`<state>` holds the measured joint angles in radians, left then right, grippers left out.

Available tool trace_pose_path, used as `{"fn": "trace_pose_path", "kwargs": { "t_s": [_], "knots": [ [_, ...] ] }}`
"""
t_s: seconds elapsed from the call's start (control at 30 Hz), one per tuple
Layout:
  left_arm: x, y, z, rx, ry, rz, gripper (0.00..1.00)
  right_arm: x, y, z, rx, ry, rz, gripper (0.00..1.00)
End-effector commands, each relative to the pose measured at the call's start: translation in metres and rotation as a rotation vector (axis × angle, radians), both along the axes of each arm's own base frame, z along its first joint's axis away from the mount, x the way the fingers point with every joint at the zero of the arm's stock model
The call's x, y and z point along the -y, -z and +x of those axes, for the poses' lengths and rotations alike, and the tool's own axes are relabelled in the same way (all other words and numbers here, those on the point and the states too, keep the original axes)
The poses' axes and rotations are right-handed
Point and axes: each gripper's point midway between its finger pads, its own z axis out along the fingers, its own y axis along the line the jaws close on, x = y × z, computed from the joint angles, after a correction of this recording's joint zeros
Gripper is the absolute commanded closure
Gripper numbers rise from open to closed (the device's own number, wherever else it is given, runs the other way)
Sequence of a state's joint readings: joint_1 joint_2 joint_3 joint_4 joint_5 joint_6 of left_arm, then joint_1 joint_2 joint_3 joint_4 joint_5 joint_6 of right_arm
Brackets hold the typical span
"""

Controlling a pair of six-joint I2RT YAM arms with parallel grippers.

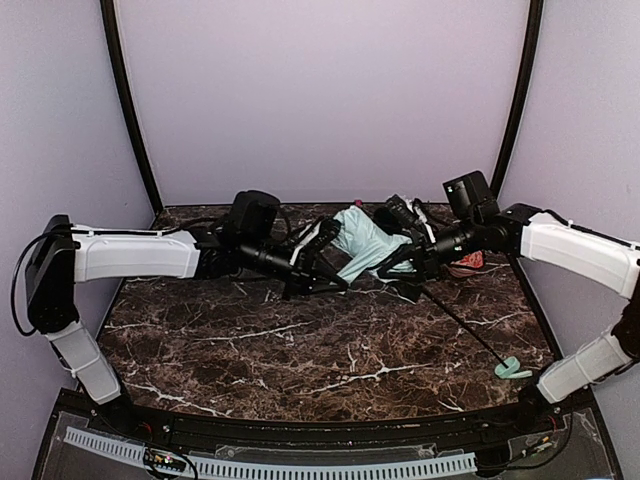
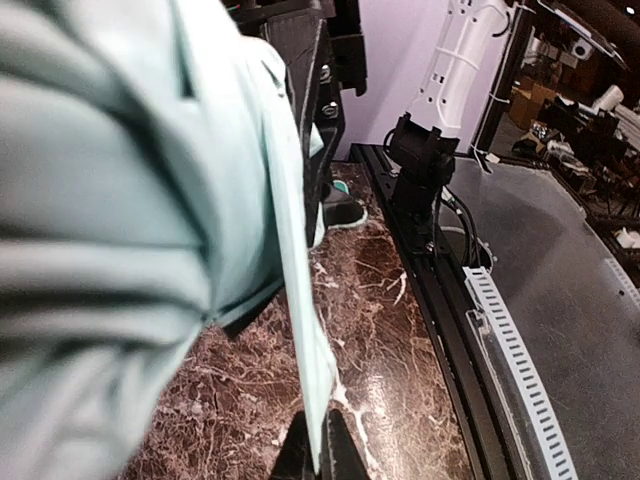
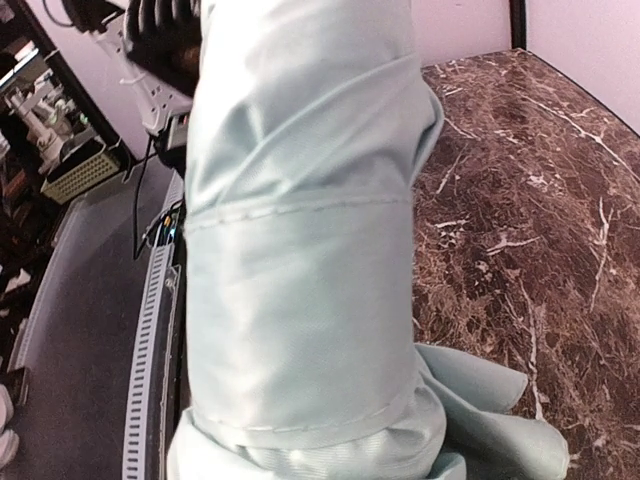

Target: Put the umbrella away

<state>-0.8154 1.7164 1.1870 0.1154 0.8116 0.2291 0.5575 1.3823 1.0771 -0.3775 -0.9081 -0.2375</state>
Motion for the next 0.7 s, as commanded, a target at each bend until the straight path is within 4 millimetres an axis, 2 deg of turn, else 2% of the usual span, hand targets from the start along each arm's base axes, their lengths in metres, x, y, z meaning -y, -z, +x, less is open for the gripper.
{"fn": "trace_pose_path", "kwargs": {
  "t_s": [0.0,0.1,0.23,0.3,0.4,0.43,0.57,0.67],
  "knots": [
    [-0.032,0.023,-0.007,0.000,-0.023,0.105,1.00,-0.003,-0.060,-0.052,0.247,-0.264,0.127,1.00],
    [-0.033,0.020,-0.003,0.058,-0.028,0.104,1.00,-0.011,-0.064,-0.073,0.239,-0.353,0.127,1.00],
    [-0.034,0.047,0.017,0.143,-0.076,0.198,1.00,-0.032,-0.070,-0.098,0.278,-0.449,0.120,1.00],
    [-0.032,0.049,0.022,0.160,-0.085,0.203,1.00,-0.038,-0.075,-0.110,0.298,-0.514,0.135,1.00],
    [-0.028,0.028,0.023,0.268,-0.078,0.099,1.00,-0.040,-0.077,-0.124,0.277,-0.585,0.130,1.00],
    [-0.027,0.016,0.022,0.327,-0.071,0.044,1.00,-0.041,-0.074,-0.128,0.268,-0.605,0.120,1.00],
    [-0.029,-0.030,0.014,0.622,-0.054,-0.181,1.00,-0.049,-0.052,-0.142,0.250,-0.666,0.041,1.00],
    [-0.026,-0.050,0.023,0.780,-0.068,-0.214,1.00,-0.053,-0.037,-0.150,0.237,-0.703,-0.022,1.00]
  ]
}}
